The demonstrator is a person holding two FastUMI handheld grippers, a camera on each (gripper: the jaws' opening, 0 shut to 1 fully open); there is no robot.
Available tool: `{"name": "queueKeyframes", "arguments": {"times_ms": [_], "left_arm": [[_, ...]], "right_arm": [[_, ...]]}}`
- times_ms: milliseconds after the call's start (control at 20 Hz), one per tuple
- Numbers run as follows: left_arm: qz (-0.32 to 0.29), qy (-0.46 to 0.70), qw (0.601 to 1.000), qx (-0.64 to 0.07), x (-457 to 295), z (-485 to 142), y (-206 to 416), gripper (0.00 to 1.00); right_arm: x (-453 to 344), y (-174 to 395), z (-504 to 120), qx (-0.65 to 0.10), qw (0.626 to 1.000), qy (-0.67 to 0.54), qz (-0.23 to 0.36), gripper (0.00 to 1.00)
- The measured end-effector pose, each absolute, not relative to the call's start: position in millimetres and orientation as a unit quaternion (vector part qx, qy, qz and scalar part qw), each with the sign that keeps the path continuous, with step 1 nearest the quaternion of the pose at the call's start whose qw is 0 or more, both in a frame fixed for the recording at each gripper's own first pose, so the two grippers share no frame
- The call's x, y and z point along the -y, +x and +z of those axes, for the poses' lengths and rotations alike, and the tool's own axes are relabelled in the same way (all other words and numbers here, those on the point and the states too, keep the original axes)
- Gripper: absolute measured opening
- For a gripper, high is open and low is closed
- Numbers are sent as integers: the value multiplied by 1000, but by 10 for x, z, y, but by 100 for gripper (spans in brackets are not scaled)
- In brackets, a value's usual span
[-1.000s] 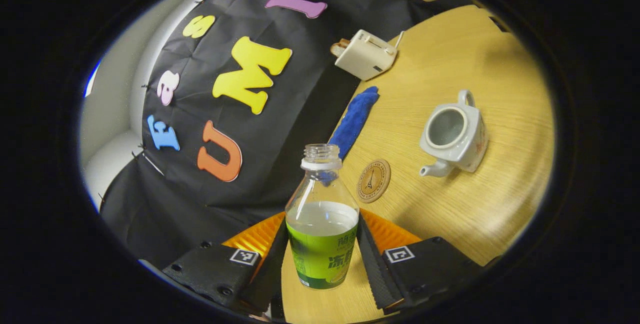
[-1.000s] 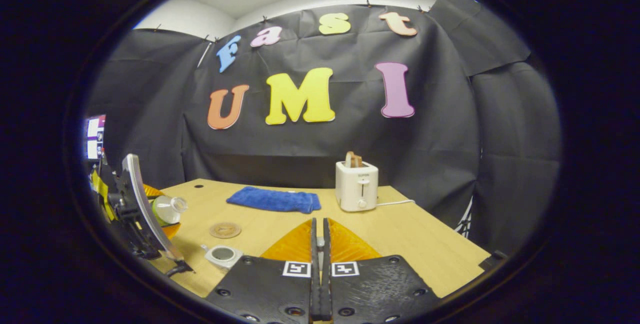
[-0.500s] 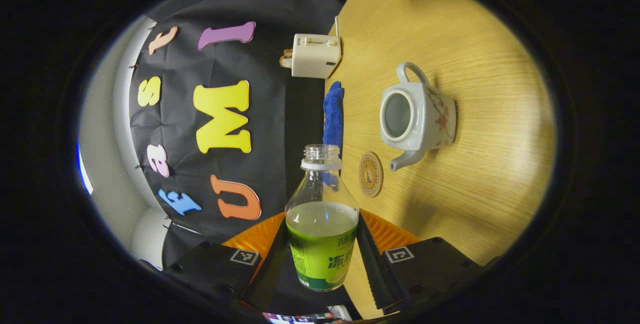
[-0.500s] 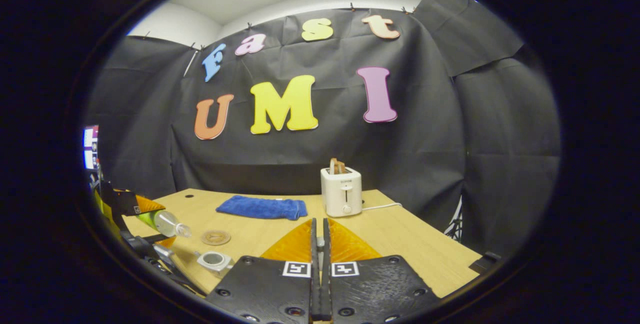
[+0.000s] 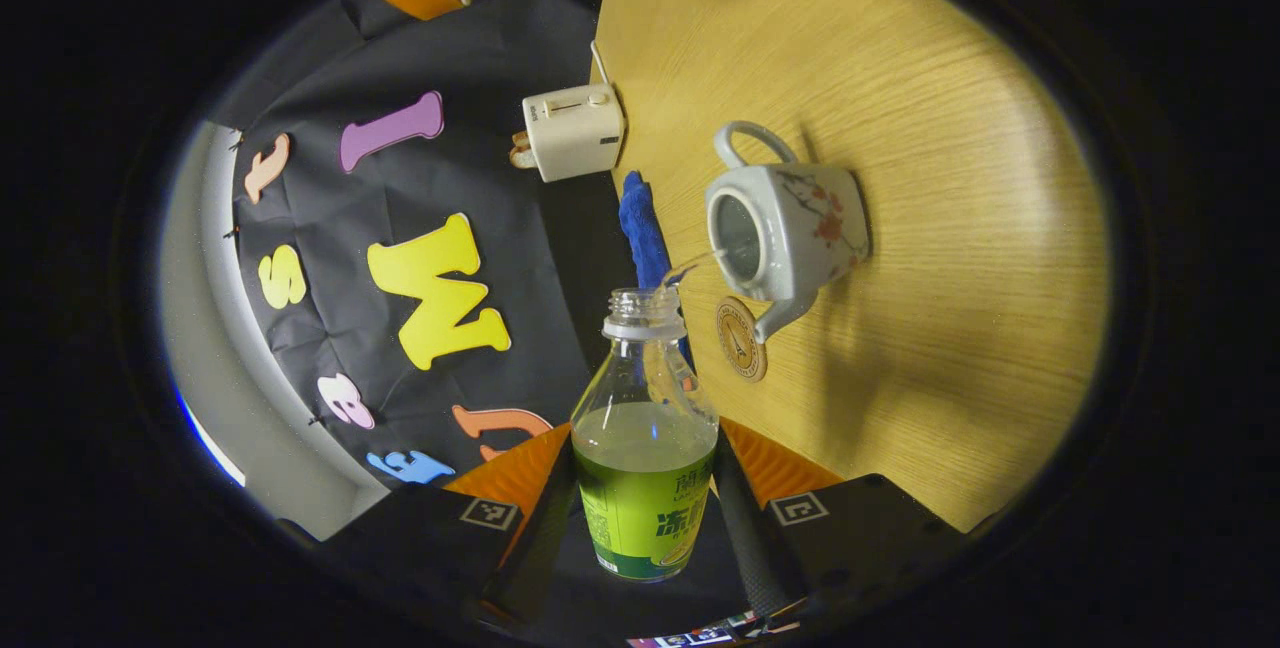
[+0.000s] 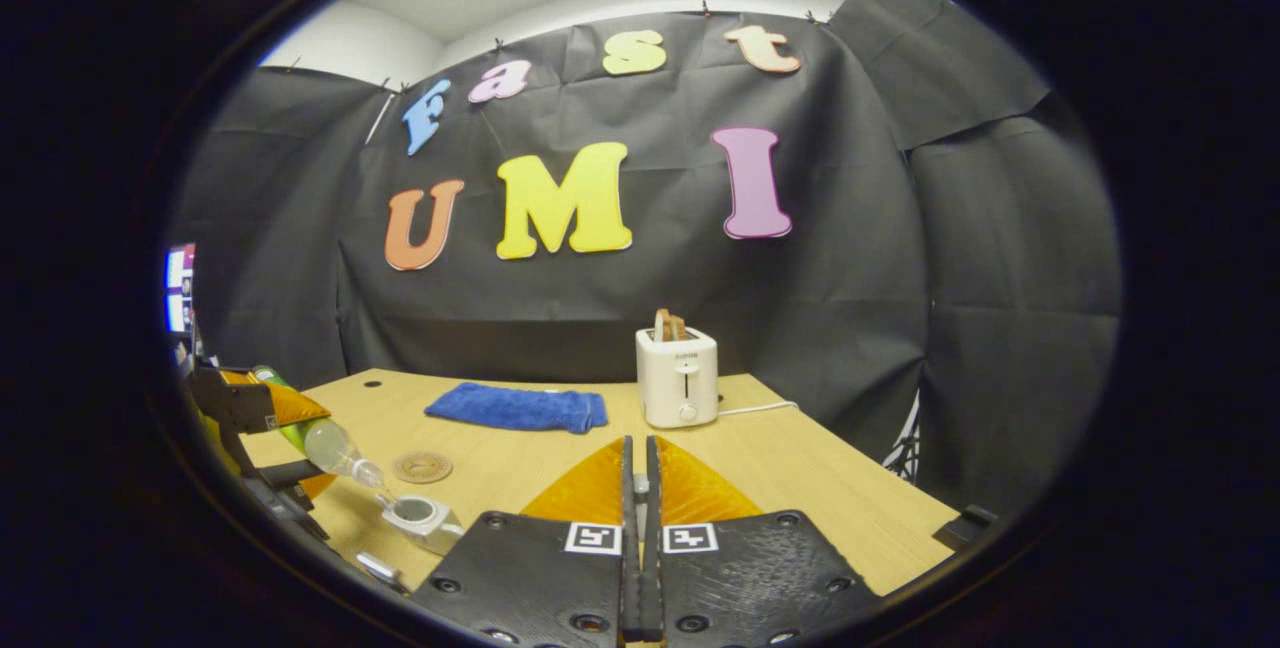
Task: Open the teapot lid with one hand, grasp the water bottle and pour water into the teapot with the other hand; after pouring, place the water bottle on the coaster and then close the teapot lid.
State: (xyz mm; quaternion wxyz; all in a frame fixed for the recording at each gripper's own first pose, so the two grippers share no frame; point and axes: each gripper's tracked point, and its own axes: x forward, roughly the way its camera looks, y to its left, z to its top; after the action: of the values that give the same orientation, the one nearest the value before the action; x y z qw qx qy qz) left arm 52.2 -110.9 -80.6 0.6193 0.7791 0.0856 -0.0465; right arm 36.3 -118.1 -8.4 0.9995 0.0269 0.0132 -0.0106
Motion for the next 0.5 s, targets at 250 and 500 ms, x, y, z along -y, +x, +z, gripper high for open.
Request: {"name": "queueKeyframes", "arguments": {"times_ms": [250,500], "left_arm": [[-26,801,593,-85,1129,-725,539,76],[-28,821,564,-80,1201,-726,540,76]], "right_arm": [[1195,338,-43,-9,1000,23,-11,0],[1163,339,-65,-12,1000,20,-6,0]]}}
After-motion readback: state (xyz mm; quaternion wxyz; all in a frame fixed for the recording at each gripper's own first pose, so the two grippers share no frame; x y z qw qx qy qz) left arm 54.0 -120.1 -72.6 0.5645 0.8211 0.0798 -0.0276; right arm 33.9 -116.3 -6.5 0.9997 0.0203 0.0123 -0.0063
